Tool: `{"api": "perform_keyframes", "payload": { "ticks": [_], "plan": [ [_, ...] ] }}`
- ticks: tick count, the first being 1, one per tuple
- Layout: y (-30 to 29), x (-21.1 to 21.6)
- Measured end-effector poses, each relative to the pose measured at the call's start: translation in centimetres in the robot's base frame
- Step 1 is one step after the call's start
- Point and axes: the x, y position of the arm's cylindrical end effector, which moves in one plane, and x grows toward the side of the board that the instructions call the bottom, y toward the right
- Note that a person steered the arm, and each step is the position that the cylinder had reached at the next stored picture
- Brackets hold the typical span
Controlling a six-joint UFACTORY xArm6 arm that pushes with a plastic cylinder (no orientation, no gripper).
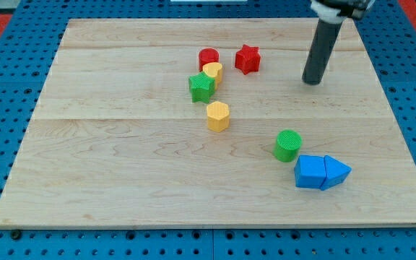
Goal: Push the red star yellow hexagon and green circle close to blue blocks
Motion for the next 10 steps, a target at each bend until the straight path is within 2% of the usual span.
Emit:
{"api": "perform_keyframes", "payload": {
  "ticks": [1,2,4,5,6,7,8,9,10],
  "plan": [
    [-1.2,-5.3],
    [-9.5,-6.8],
    [-11.8,1.0],
    [-12.2,-0.6],
    [-13.6,3.2],
    [-12.2,8.5],
    [-12.2,11.0],
    [-12.2,10.0],
    [-10.1,6.9]
  ]
}}
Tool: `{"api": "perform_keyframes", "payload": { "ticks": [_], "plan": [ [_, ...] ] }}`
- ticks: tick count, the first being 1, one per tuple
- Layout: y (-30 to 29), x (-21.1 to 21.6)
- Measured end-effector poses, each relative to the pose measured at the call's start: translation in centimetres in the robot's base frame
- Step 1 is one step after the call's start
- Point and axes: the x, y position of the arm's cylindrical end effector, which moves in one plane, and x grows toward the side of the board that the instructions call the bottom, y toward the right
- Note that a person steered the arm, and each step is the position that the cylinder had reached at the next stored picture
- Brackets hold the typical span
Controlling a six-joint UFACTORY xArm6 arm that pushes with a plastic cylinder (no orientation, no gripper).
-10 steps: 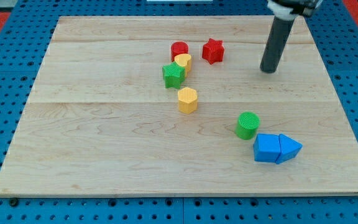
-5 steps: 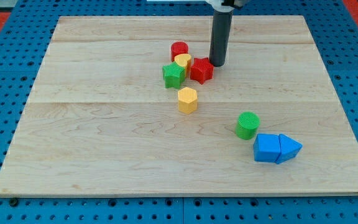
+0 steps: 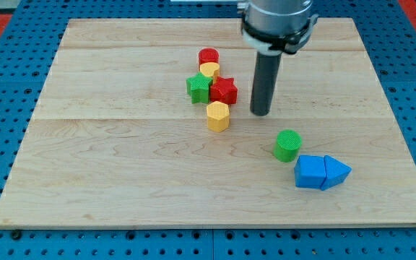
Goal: Push the red star yellow hexagon and green circle close to blue blocks
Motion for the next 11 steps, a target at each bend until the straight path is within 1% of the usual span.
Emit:
{"api": "perform_keyframes", "payload": {
  "ticks": [1,2,3,4,5,6,9,10,11],
  "plan": [
    [-4.5,-5.0],
    [-9.4,-5.1],
    [-10.9,-4.8],
    [-13.9,-2.7],
    [-7.7,2.1],
    [-5.1,3.9],
    [-1.8,9.5],
    [-5.1,7.4],
    [-9.4,3.7]
  ]
}}
